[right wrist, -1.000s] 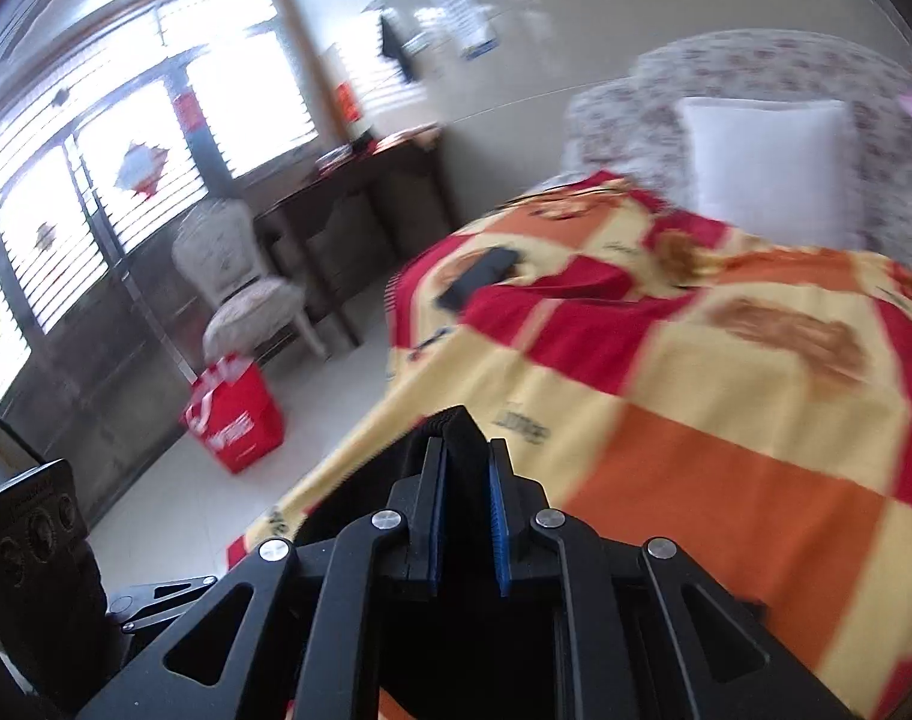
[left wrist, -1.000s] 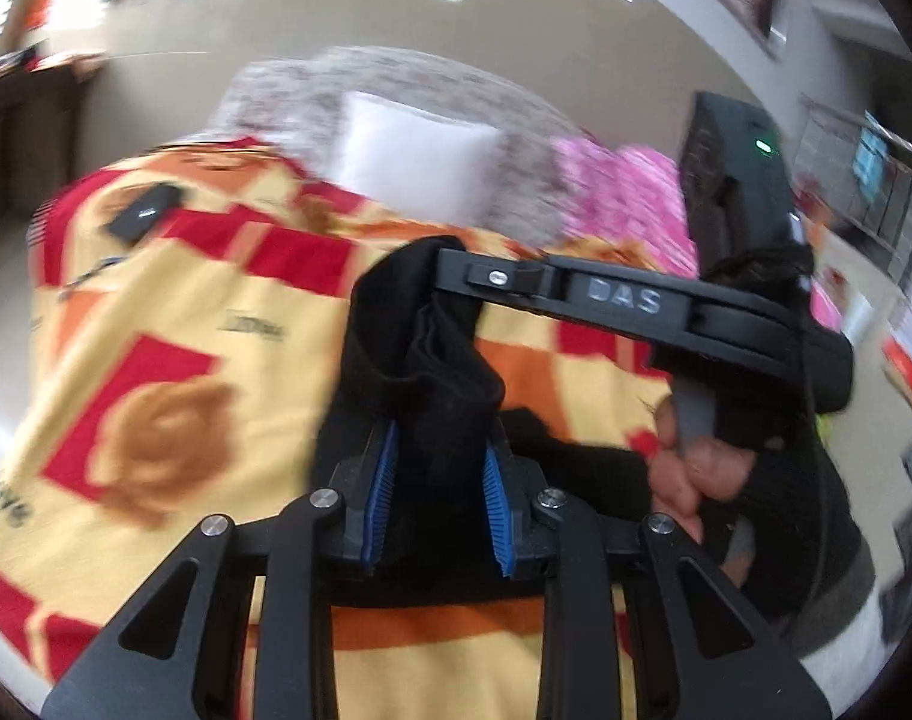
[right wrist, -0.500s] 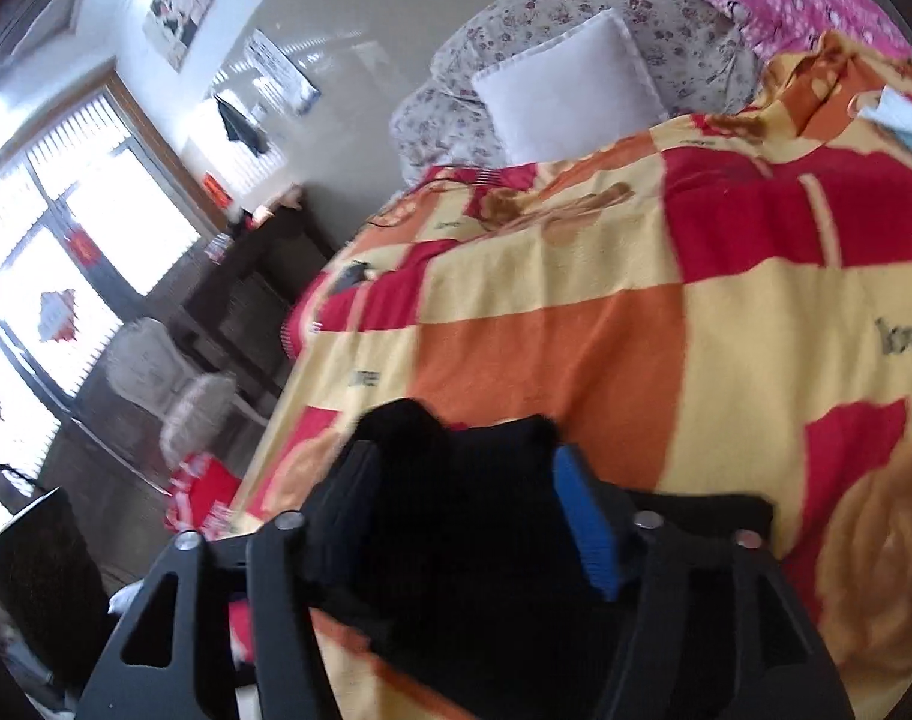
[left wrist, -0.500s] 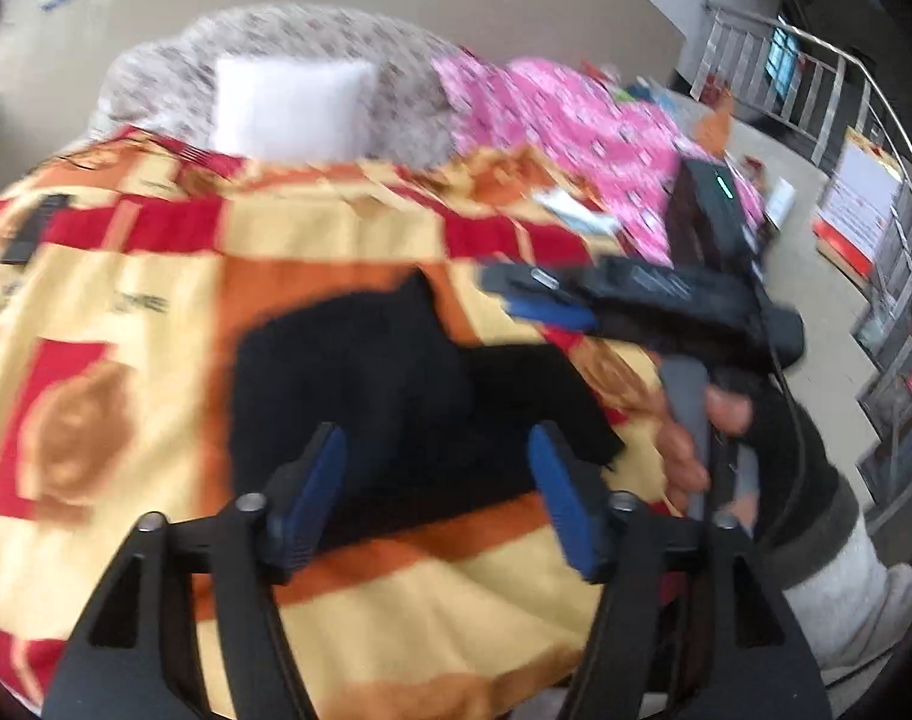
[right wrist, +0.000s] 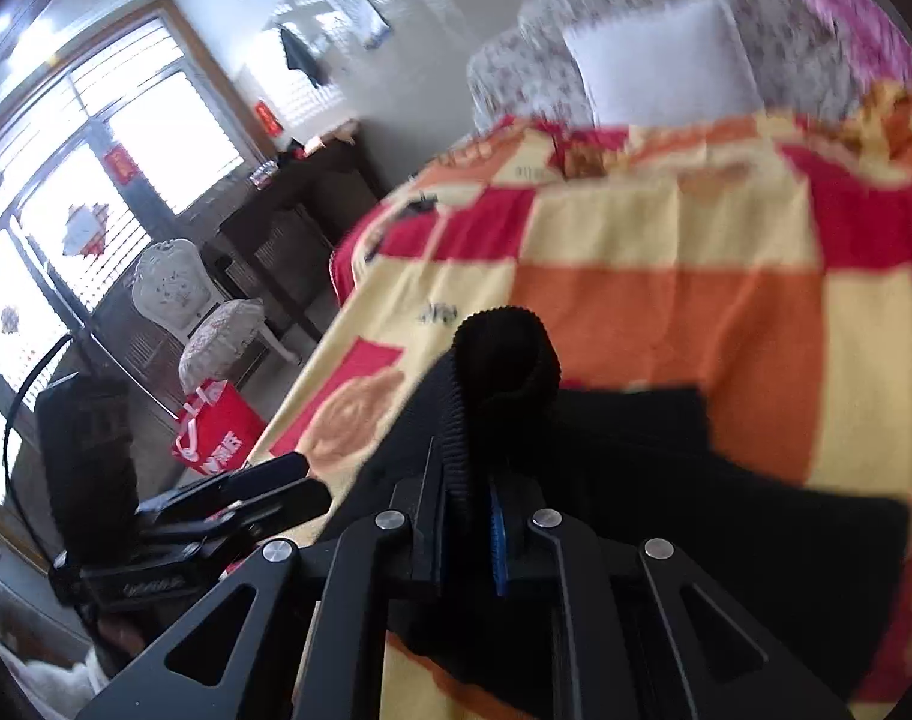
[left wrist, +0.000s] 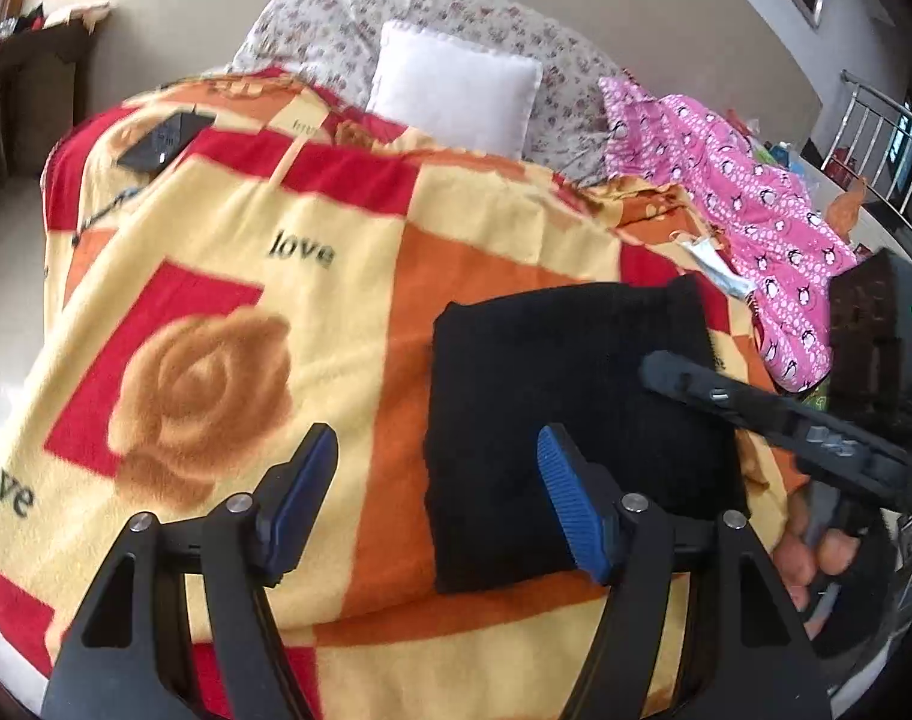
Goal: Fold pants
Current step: 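Lift the pants end with the right gripper and fold it over the strip, then lower the folded end onto the pants and open the right gripper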
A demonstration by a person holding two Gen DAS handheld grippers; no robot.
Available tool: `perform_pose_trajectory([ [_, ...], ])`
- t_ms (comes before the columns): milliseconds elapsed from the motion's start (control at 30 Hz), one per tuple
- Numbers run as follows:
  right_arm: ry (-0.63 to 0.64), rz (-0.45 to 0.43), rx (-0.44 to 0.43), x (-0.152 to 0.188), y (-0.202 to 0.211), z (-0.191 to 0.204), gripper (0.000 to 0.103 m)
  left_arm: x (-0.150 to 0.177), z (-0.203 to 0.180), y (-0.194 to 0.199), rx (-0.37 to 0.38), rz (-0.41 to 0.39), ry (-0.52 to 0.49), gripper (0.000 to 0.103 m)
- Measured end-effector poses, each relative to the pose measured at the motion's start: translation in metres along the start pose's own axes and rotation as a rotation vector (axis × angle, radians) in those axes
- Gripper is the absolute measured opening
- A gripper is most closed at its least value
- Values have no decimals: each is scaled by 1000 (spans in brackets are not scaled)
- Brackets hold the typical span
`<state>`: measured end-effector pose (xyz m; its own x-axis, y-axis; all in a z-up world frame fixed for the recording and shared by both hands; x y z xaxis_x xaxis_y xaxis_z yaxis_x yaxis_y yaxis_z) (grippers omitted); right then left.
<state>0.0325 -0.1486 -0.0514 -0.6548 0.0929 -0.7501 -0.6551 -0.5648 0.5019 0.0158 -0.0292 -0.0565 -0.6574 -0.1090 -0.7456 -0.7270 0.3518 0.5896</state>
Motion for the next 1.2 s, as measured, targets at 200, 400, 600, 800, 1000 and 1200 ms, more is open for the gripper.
perform_pose_trajectory([
  [200, -16, -120, 64, -15, 82, -28, 10, -10, -41, -5, 55, -4, -49, 69],
  [400, -111, -73, 215, 20, 104, -98, 10, 12, -80, -45, 69, 78, -115, 70],
  [600, -130, -6, 253, 39, 83, -126, 18, 27, -87, -64, 45, 130, -133, 74],
  [800, -86, -93, 308, 14, 116, -120, 33, 14, -87, -55, 17, 111, -174, 74],
  [1000, -50, -125, 227, -8, 110, -97, 33, -2, -93, -58, 18, 103, -176, 74],
  [1200, -20, -41, 196, 6, 72, -87, 33, -2, -90, -64, -10, 102, -181, 74],
])
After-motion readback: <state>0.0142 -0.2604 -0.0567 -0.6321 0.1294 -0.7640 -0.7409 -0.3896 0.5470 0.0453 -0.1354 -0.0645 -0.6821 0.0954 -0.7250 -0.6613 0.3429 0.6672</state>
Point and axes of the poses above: each gripper's, at about its wrist camera, not at the fingertips, and y roughly against the way its jaws point, z to its left, x to its underside, the point moved 8 cm from there along -y, roughly the way its jaws point, and after that the axes turned 6 degrees about -z, right-handed, at the moved point
